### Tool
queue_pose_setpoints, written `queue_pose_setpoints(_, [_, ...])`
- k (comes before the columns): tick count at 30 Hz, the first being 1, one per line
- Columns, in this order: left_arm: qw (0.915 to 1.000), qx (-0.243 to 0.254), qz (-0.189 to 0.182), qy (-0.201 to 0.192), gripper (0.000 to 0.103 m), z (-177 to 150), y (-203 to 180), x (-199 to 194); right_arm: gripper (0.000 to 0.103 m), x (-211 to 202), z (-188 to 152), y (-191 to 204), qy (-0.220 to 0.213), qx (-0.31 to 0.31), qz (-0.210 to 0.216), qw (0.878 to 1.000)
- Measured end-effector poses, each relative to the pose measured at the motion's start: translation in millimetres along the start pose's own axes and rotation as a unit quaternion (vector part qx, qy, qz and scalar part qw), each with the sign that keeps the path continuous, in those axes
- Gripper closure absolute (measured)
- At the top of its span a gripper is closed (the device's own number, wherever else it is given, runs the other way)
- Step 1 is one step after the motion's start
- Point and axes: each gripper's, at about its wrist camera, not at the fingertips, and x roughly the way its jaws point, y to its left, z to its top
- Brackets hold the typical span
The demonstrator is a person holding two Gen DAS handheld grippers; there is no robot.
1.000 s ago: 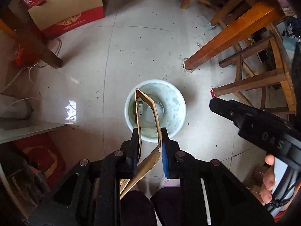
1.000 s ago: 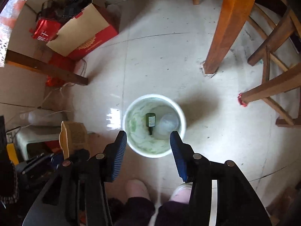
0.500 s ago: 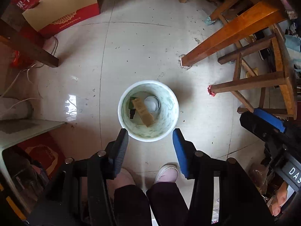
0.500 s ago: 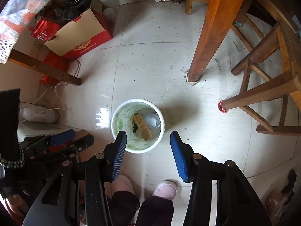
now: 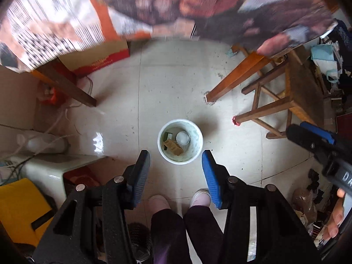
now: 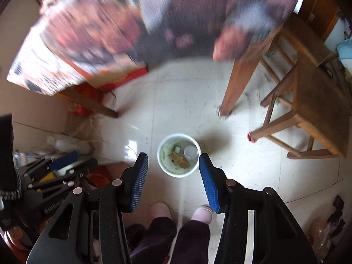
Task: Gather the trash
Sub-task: 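Raise both empty tools back toward the table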
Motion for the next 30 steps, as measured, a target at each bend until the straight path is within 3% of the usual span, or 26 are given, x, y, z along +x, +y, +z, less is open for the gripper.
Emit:
queue_pose_setpoints(13, [0.9926, 0.032, -0.013, -0.116, 0.054, -16, -11, -219, 0.058, -199, -11, 66, -0.146, -0.035, -0.001, 0.989])
queue_pose_setpoints(16, [0.9885, 0.043, -0.012, -0.145, 0.054, -23, -8, -259, 0.052, -237, -17, 81, -0.183, -0.045, -0.005, 0.982])
queue_pose_setpoints(19, [0.9827, 0.054, -0.012, -0.177, 0.053, -27, -9, -297, 0.045, -272, -24, 94, -0.225, -0.050, -0.014, 0.973])
queue_pose_setpoints(25, [0.9639, 0.067, -0.024, -0.256, 0.042, -36, 0, -364, 0.045, -316, -33, 114, -0.288, -0.041, -0.029, 0.956])
queue_pose_setpoints(27, [0.9570, 0.075, -0.024, -0.279, 0.034, -38, 2, -380, 0.044, -326, -36, 119, -0.306, -0.039, -0.035, 0.950])
queue_pose_setpoints(30, [0.9459, 0.083, -0.026, -0.313, 0.023, -40, 7, -400, 0.028, -338, -41, 124, -0.334, -0.035, -0.050, 0.941])
